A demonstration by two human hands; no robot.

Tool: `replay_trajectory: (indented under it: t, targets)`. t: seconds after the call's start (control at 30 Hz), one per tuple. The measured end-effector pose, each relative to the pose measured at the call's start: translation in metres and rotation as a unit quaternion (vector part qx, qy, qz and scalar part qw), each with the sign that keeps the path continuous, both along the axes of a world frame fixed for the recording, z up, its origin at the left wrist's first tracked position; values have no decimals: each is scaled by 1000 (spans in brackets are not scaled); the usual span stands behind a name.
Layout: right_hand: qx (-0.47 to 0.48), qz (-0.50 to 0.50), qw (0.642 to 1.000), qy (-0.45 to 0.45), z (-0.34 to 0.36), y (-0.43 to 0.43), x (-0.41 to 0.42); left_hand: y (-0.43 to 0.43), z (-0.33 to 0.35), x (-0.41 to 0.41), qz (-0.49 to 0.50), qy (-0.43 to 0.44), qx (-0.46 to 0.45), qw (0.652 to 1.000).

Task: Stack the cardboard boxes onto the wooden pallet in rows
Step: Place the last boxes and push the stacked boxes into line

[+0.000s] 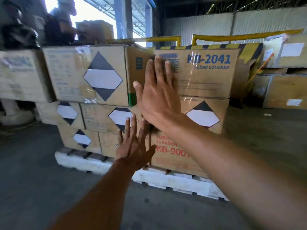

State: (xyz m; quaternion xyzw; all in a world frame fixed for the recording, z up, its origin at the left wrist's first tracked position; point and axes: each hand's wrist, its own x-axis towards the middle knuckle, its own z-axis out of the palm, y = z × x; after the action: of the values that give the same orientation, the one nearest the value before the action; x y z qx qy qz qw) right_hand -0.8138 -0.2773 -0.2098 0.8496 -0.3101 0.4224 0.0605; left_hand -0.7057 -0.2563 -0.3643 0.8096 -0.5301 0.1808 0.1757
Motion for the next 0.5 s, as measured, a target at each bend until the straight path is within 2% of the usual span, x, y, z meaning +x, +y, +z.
replay_trajectory:
  t: [0.2,0.37,0.5]
  targets:
    - [-58,59,996,13,1,48,38,41,19,59,50,-33,30,998]
    - [-100,42,992,56,-5,65,89,44,18,117,15,-30,18,999]
    - [-125,-21,988,88,-7,69,130,39,-4,163,-24,-44,26,998]
